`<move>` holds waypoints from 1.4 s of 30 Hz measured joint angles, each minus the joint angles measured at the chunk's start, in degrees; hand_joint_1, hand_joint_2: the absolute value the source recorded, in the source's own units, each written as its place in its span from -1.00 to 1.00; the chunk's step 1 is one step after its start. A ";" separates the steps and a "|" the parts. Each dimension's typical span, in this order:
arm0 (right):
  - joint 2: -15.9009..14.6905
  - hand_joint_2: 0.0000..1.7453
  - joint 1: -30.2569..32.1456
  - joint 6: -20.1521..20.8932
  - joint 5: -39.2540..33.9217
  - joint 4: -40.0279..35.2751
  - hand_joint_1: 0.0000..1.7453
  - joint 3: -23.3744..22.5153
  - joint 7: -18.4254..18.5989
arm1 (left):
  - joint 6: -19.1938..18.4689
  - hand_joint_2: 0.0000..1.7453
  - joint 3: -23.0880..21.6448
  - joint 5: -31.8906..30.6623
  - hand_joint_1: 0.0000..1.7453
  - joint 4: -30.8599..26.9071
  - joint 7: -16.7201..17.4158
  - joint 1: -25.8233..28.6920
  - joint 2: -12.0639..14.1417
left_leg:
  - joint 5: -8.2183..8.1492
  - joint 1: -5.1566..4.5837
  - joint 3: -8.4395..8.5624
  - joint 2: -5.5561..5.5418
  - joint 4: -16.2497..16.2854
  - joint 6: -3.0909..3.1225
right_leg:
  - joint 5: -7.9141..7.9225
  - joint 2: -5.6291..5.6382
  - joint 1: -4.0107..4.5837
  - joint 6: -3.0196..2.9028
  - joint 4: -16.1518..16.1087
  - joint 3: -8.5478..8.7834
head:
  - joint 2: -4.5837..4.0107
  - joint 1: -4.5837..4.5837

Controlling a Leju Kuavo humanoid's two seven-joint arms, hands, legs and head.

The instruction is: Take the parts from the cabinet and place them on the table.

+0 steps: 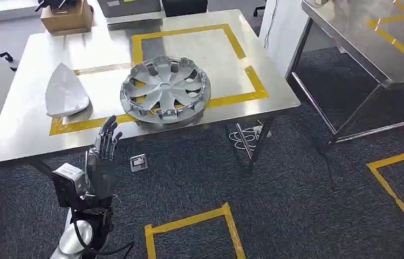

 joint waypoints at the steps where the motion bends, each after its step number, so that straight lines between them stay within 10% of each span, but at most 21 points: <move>1: 0.00 -1.00 -0.07 -0.02 0.00 0.00 -1.00 0.00 -0.02 | 0.00 -1.00 0.00 -0.02 -1.00 -0.04 -0.02 -0.06 0.00 | 0.27 -0.27 -0.19 -0.09 -0.10 0.38 | 0.40 -0.01 -0.17 0.39 -0.05 -0.03 | 0.00 -0.18; 3: 0.13 -1.00 0.13 -0.02 -0.02 0.07 -1.00 0.00 -0.02 | 0.00 -1.00 0.00 -0.02 -1.00 -0.20 0.00 -0.03 -0.06 | 1.94 -0.23 -1.39 0.21 -0.96 1.68 | 1.51 0.07 0.10 1.18 -0.53 -0.35 | -0.02 -0.09; 6: 0.15 -1.00 0.18 -0.07 -0.11 0.09 -1.00 -0.02 -0.02 | 0.00 -1.00 0.02 -0.02 -1.00 -0.28 0.07 0.01 -0.37 | 4.33 -0.16 -3.81 0.48 -1.17 2.94 | -7.05 0.05 -0.01 -0.83 7.10 -3.39 | 0.00 0.22; 8: 0.11 -1.00 0.17 -0.07 -0.24 0.18 -1.00 -0.07 0.00 | -0.09 -1.00 0.02 -0.02 -1.00 -0.28 0.07 0.05 -0.52 | 5.80 -0.49 -5.36 0.54 -1.09 2.96 | -11.24 0.04 -0.02 -0.63 16.34 -5.37 | 0.00 0.26; 10: 0.04 -1.00 0.27 -0.07 -0.42 0.33 -1.00 -0.09 0.04 | -0.15 -1.00 0.02 -0.04 -1.00 -0.28 0.11 0.10 -0.55 | 7.27 -0.78 -7.23 0.55 -0.94 2.88 | -9.39 0.03 -0.02 0.85 18.70 -4.04 | 0.00 0.22; 12: 0.00 -1.00 0.40 -0.04 -0.53 0.37 -1.00 -0.11 0.04 | -0.22 -1.00 0.02 -0.04 -1.00 -0.28 0.13 0.10 -0.55 | 8.32 -0.94 -8.82 0.53 -0.53 2.65 | -6.47 0.03 0.02 1.58 11.14 2.01 | 0.00 0.22; 14: -0.11 -1.00 0.29 -0.07 -0.87 0.39 -1.00 -0.22 0.00 | -0.44 -1.00 -0.02 -0.04 -1.00 -0.28 0.15 0.03 -0.66 | 8.92 -1.29 -10.08 0.50 0.42 2.19 | -8.10 -0.01 0.44 0.49 0.30 9.40 | 0.00 0.19; 15: -0.13 -1.00 0.30 -0.07 -1.05 0.44 -1.00 -0.33 -0.11 | -0.53 -1.00 -0.02 -0.02 -1.00 -0.28 0.22 0.01 -0.66 | 9.41 -1.18 -10.38 0.62 0.59 1.83 | -8.67 0.04 0.54 0.03 -1.31 10.09 | 0.00 0.02; 19: 0.02 -1.00 0.72 -0.17 -1.46 0.66 -1.00 -0.68 -0.68 | -0.98 -1.00 -0.17 -0.02 -1.00 -0.22 0.28 -0.14 -0.70 | 9.48 -0.57 -11.55 0.29 1.12 0.37 | -6.67 -0.15 0.08 -1.46 -1.42 7.96 | 0.00 0.24; 23: -0.02 -1.00 0.66 0.00 -1.27 0.72 -1.00 -0.70 -0.61 | -1.01 -1.00 -0.22 0.02 -1.00 0.00 0.33 -0.30 -0.55 | -2.92 0.22 -15.45 0.21 15.96 -1.16 | -3.99 -0.24 0.21 -2.19 -1.25 5.16 | 0.00 -0.05; 25: -0.02 -1.00 0.65 0.15 -0.94 0.74 -1.00 -0.70 -0.46 | -0.98 -1.00 -0.22 0.09 -1.00 0.22 0.33 -0.31 -0.50 | -1.43 0.54 -14.62 0.21 19.07 -1.44 | -2.76 -0.23 0.16 -1.89 -0.98 3.32 | 0.00 -0.09; 28: -0.02 -1.00 0.33 0.89 -0.24 0.74 -1.00 -0.63 0.25 | -0.83 -1.00 0.00 0.43 -1.00 0.33 0.31 -0.41 -0.39 | 3.80 0.89 -4.97 0.21 7.19 -1.37 | -1.51 -0.14 -0.05 -1.12 -0.01 0.92 | 0.00 -0.11; 30: -0.02 -1.00 -0.11 1.33 0.22 0.74 -1.00 -0.59 0.65 | -0.81 -1.00 0.17 0.59 -1.00 0.33 0.11 -0.75 -0.39 | 0.44 0.46 -0.78 -0.11 -0.45 -0.79 | -0.68 -0.20 0.31 -0.31 0.15 0.27 | 0.00 0.02; 34: -0.17 -1.00 -0.85 2.01 0.59 0.77 -1.00 -0.35 1.22 | -0.83 -1.00 0.26 0.72 -1.00 0.79 -0.20 -0.82 0.00 | 2.75 0.46 -2.60 0.17 -0.53 1.36 | 0.89 -0.01 0.16 1.30 -0.09 -0.33 | 0.00 0.02; 37: -0.24 -1.00 -0.98 2.19 0.72 0.79 -1.00 0.00 1.35 | -0.81 -1.00 0.28 0.74 -1.00 1.03 -0.35 -1.03 -0.04 | 4.73 0.01 -4.85 0.22 -0.34 2.26 | -8.08 0.01 0.16 -0.61 9.15 -4.05 | 0.00 0.26; 39: -0.35 -1.00 -1.06 2.27 0.70 0.79 -1.00 0.13 1.38 | -0.81 -1.00 0.28 0.79 -1.00 1.27 -0.37 -1.01 -0.04 | 6.16 -0.45 -6.81 0.26 -0.14 2.44 | -11.37 0.01 0.16 -0.48 18.03 -5.64 | 0.00 0.24; 42: -0.50 -1.00 -1.07 2.56 0.64 0.79 -1.00 0.30 1.46 | -0.81 -1.00 0.26 0.85 -1.00 1.51 -0.35 -1.15 -0.13 | 8.03 -0.91 -9.68 0.28 0.28 2.41 | -6.51 0.02 0.21 1.36 15.89 -1.15 | 0.00 0.22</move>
